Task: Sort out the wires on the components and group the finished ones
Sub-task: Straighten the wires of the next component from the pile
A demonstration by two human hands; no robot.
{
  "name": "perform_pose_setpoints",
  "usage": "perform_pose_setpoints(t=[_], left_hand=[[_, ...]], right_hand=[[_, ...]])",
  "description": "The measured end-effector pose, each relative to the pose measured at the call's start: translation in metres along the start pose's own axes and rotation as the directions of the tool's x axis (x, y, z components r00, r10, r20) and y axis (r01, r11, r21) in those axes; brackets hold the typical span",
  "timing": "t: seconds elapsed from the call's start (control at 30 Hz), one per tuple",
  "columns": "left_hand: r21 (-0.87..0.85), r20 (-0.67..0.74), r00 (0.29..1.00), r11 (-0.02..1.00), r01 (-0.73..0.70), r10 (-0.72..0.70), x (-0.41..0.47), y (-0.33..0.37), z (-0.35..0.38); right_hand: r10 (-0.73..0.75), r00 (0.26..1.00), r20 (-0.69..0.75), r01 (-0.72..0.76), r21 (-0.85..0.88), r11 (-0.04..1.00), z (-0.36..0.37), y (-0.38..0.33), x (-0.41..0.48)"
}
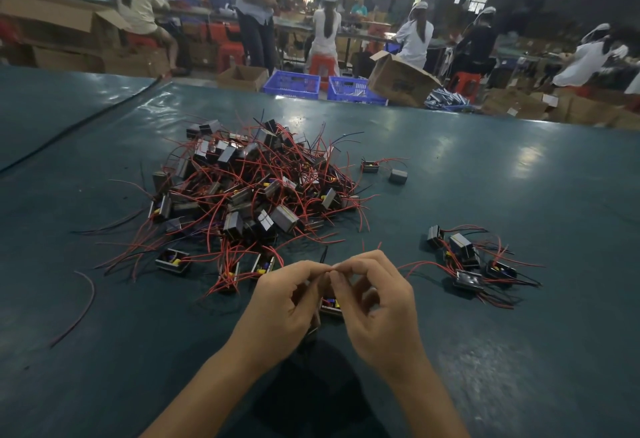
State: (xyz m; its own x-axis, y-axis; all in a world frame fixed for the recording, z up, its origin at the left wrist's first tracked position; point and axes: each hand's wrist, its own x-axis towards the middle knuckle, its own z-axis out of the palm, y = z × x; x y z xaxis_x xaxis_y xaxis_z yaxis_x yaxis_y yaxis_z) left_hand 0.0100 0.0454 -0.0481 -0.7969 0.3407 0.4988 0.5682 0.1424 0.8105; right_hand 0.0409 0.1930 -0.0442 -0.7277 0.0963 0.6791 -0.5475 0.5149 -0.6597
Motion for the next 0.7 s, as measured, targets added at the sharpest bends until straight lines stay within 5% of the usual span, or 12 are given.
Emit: perform_pose_setpoints(t=[0.43, 0.7], left_hand=[[0.16, 0.099, 0.991, 0.981, -0.108, 0.093, 0.0026, 0.0017, -0.0054], [0.099, 0.183, 0.983, 0.994, -0.045, 0.026, 0.0027, 0.0044, -0.0054]], right_hand=[[0.05, 0.999, -0.01, -0.05, 0.04, 0.998, -0.0004, 0.0026, -0.0001], [0.052, 0.998, 0.034, -0.054, 0.069, 0.996, -0.0044, 0.0037, 0.0006]])
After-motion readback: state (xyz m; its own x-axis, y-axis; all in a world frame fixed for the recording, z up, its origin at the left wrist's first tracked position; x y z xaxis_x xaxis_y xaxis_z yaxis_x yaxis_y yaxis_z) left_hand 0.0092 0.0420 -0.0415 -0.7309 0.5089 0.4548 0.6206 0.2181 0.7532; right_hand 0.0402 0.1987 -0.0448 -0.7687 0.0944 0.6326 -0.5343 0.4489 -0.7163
